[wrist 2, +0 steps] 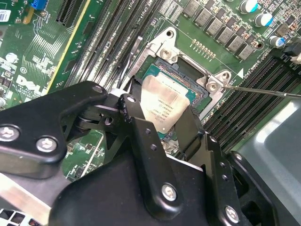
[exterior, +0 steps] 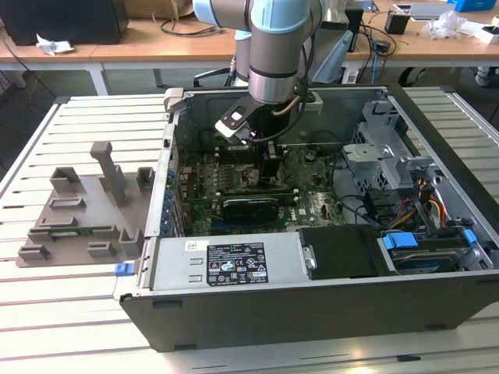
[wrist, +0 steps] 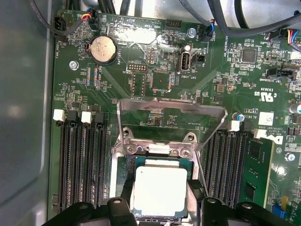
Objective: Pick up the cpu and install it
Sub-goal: 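Place the cpu into insertion slot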
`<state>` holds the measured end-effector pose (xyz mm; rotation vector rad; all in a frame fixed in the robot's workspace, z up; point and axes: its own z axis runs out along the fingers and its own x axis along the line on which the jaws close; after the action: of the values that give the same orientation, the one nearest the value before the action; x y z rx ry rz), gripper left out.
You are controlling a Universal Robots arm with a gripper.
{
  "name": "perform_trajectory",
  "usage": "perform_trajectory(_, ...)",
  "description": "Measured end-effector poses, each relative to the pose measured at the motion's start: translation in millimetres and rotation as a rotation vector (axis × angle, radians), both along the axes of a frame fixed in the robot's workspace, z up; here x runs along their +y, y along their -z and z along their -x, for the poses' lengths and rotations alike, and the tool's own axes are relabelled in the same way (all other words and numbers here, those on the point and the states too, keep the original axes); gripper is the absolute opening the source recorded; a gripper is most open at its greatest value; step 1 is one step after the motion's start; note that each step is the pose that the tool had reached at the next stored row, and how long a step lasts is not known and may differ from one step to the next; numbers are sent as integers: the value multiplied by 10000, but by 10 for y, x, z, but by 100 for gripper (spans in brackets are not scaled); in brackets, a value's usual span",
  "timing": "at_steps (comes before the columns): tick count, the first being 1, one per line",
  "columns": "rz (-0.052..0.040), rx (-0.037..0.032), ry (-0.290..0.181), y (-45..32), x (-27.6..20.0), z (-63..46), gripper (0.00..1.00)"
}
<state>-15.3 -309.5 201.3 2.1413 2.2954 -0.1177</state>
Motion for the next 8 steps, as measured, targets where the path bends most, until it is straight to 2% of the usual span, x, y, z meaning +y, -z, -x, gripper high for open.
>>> perform_trajectory(3,-2,-1,14,-37,10,2,53)
perform_trajectory(8,-13,0,146,-35,27,32,53)
